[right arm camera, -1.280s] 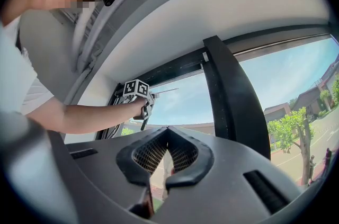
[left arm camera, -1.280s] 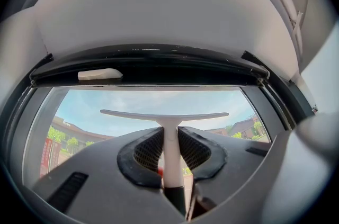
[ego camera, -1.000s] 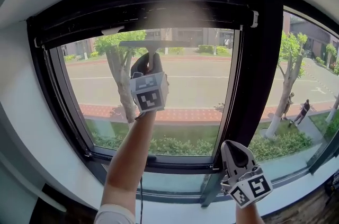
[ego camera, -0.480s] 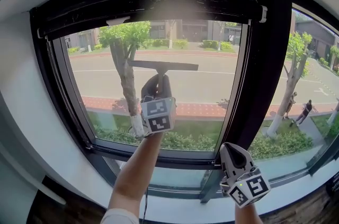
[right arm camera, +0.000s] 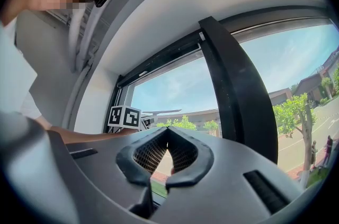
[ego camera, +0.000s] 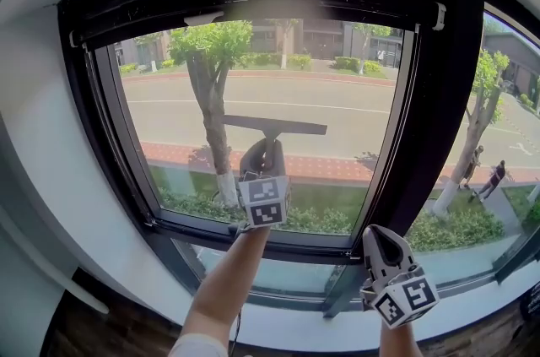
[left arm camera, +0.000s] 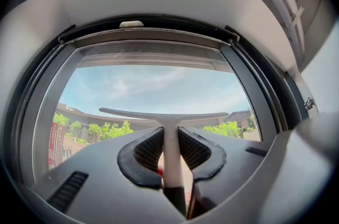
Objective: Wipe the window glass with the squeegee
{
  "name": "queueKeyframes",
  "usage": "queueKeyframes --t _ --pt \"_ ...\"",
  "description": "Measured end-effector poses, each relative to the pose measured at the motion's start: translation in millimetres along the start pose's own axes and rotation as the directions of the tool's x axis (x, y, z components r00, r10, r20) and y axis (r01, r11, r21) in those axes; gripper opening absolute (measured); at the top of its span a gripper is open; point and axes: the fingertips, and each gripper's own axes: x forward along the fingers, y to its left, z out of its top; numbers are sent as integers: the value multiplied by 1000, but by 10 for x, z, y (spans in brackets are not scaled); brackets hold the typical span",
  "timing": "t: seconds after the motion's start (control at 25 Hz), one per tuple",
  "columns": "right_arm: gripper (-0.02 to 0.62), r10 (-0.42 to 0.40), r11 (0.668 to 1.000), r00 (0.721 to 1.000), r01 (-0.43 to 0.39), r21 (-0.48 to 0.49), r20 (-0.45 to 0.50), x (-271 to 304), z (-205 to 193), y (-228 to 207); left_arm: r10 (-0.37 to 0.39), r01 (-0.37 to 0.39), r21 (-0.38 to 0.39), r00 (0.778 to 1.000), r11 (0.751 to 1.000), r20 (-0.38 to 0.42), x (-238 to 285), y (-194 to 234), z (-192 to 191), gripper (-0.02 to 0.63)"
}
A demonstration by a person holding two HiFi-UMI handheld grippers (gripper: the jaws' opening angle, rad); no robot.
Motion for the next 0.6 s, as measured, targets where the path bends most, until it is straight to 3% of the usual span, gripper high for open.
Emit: queueKeyframes --t 0.6 --pt "11 11 1000 999 -10 24 -39 4 -219 16 6 -9 -32 996 999 -89 -257 -41 -770 92"
